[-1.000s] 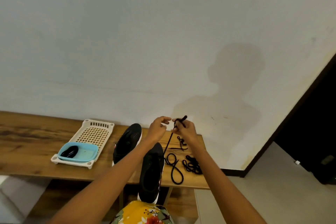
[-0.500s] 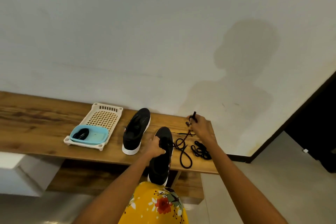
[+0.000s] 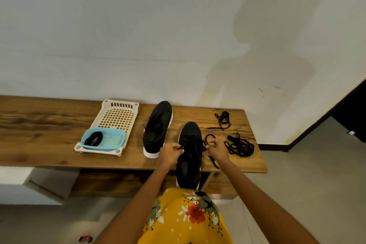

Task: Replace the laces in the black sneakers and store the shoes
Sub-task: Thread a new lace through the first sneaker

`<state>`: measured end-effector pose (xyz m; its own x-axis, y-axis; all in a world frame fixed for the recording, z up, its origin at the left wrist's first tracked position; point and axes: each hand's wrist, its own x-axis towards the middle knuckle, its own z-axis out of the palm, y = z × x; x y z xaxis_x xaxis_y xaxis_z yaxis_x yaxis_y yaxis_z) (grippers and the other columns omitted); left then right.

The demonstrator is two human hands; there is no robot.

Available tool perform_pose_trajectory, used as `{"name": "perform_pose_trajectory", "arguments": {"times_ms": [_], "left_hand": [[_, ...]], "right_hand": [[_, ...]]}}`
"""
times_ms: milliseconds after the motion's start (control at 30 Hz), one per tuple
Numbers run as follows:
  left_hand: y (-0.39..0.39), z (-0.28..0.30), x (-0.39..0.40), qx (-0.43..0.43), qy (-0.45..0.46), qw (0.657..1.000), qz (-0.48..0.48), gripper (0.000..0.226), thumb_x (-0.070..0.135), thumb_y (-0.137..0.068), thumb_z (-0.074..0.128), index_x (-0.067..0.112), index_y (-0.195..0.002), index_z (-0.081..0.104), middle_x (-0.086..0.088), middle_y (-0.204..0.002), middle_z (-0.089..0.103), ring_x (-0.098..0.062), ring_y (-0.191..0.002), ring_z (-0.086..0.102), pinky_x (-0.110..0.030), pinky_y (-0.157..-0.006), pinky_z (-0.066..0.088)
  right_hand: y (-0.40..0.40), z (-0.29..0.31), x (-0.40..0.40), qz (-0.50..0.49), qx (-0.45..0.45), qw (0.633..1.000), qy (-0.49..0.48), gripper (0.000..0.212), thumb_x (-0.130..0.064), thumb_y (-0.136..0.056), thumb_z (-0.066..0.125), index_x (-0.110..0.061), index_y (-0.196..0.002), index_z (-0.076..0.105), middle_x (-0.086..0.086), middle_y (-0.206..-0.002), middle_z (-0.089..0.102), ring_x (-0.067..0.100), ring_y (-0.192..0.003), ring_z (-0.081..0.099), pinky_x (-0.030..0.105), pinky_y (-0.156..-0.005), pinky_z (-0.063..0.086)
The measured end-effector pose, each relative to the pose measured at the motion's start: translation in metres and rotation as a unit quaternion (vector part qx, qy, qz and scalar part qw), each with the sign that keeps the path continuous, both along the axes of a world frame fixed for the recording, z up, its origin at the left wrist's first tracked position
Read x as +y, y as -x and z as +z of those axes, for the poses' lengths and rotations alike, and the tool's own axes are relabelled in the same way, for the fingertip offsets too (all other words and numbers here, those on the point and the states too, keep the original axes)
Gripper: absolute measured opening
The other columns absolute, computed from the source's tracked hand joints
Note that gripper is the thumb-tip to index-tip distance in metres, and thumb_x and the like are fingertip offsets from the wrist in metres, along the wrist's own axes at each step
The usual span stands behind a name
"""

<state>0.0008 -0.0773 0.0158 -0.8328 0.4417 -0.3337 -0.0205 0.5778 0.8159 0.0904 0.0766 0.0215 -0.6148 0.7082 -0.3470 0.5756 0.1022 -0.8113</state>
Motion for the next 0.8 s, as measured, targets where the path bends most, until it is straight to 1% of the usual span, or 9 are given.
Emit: {"name": "perform_pose_trajectory", "arguments": {"times_ms": [33, 100, 167, 267, 367, 500, 567, 667, 800], "left_hand": [[0.002, -0.001, -0.002, -0.054, -0.029, 0.998, 0.023, 0.026, 0.013, -0.086, 0.066, 0.007, -0.111, 0.066, -0.006, -0.096, 0.068, -0.02, -0.09, 0.066, -0.031, -0.075, 0.056], [0.001, -0.002, -0.004, -0.135, -0.066, 0.987, 0.055, 0.03, 0.011, -0.087, 0.064, 0.005, -0.116, 0.062, -0.005, -0.097, 0.064, -0.019, -0.091, 0.063, -0.033, -0.073, 0.056], [0.0, -0.003, -0.005, -0.159, -0.082, 0.982, 0.063, 0.031, 0.01, -0.089, 0.062, 0.004, -0.119, 0.059, -0.006, -0.1, 0.061, -0.019, -0.092, 0.06, -0.032, -0.072, 0.055], [-0.001, -0.003, -0.005, -0.165, -0.098, 0.979, 0.065, 0.03, 0.009, -0.09, 0.06, 0.004, -0.119, 0.058, -0.007, -0.101, 0.061, -0.02, -0.094, 0.06, -0.033, -0.074, 0.054], [-0.001, -0.005, -0.007, -0.168, -0.108, 0.978, 0.059, 0.03, 0.009, -0.09, 0.06, 0.005, -0.12, 0.057, -0.007, -0.103, 0.06, -0.021, -0.093, 0.06, -0.03, -0.067, 0.054], [0.003, -0.007, -0.009, -0.186, -0.121, 0.974, 0.056, 0.03, 0.007, -0.09, 0.06, 0.005, -0.119, 0.057, -0.009, -0.104, 0.06, -0.022, -0.094, 0.06, -0.029, -0.064, 0.054], [0.005, -0.009, -0.009, -0.193, -0.125, 0.972, 0.054, 0.029, 0.007, -0.089, 0.061, 0.004, -0.118, 0.058, -0.009, -0.104, 0.061, -0.023, -0.094, 0.061, -0.03, -0.065, 0.055], [0.005, -0.011, -0.011, -0.188, -0.128, 0.972, 0.051, 0.028, 0.007, -0.09, 0.06, 0.003, -0.117, 0.058, -0.01, -0.104, 0.062, -0.024, -0.096, 0.062, -0.034, -0.07, 0.056], [0.004, -0.01, -0.013, -0.141, -0.128, 0.982, 0.011, 0.028, 0.007, -0.09, 0.059, 0.004, -0.118, 0.058, -0.008, -0.101, 0.062, -0.021, -0.09, 0.063, -0.03, -0.067, 0.057]], "right_hand": [[0.001, 0.002, -0.002, -0.013, 0.04, 0.998, 0.047, 0.009, -0.001, -0.093, 0.053, -0.004, -0.099, 0.057, 0.017, -0.106, 0.062, 0.023, -0.088, 0.061, 0.031, -0.072, 0.053], [0.004, 0.008, -0.008, 0.001, 0.09, 0.989, 0.118, 0.017, 0.001, -0.091, 0.055, -0.001, -0.107, 0.062, 0.011, -0.102, 0.063, 0.018, -0.092, 0.061, 0.022, -0.073, 0.054], [0.006, 0.014, -0.019, 0.037, 0.097, 0.987, 0.121, 0.025, 0.004, -0.088, 0.058, -0.002, -0.112, 0.063, 0.004, -0.095, 0.063, 0.014, -0.09, 0.062, 0.015, -0.07, 0.054], [0.013, 0.012, -0.032, 0.075, 0.078, 0.994, 0.025, 0.021, 0.001, -0.088, 0.06, 0.001, -0.107, 0.068, 0.008, -0.088, 0.067, 0.012, -0.076, 0.065, 0.018, -0.07, 0.057], [0.02, 0.006, -0.04, 0.121, 0.036, 0.988, -0.091, 0.019, -0.007, -0.089, 0.063, -0.004, -0.106, 0.069, 0.007, -0.083, 0.069, 0.009, -0.066, 0.063, 0.022, -0.068, 0.056], [0.03, 0.007, -0.049, 0.221, -0.042, 0.948, -0.225, 0.013, -0.014, -0.088, 0.063, -0.015, -0.099, 0.069, 0.004, -0.094, 0.072, 0.016, -0.084, 0.066, 0.031, -0.077, 0.054], [0.034, 0.008, -0.052, 0.236, -0.064, 0.936, -0.254, 0.015, -0.014, -0.088, 0.062, -0.015, -0.099, 0.071, 0.003, -0.098, 0.072, 0.017, -0.091, 0.066, 0.03, -0.079, 0.052], [0.037, 0.008, -0.055, 0.234, -0.077, 0.929, -0.276, 0.017, -0.014, -0.09, 0.059, -0.015, -0.101, 0.072, 0.002, -0.101, 0.072, 0.017, -0.093, 0.066, 0.03, -0.081, 0.051], [0.037, 0.007, -0.056, 0.229, -0.087, 0.926, -0.287, 0.016, -0.014, -0.089, 0.059, -0.014, -0.1, 0.071, 0.003, -0.1, 0.072, 0.018, -0.092, 0.066, 0.03, -0.08, 0.052]]}}
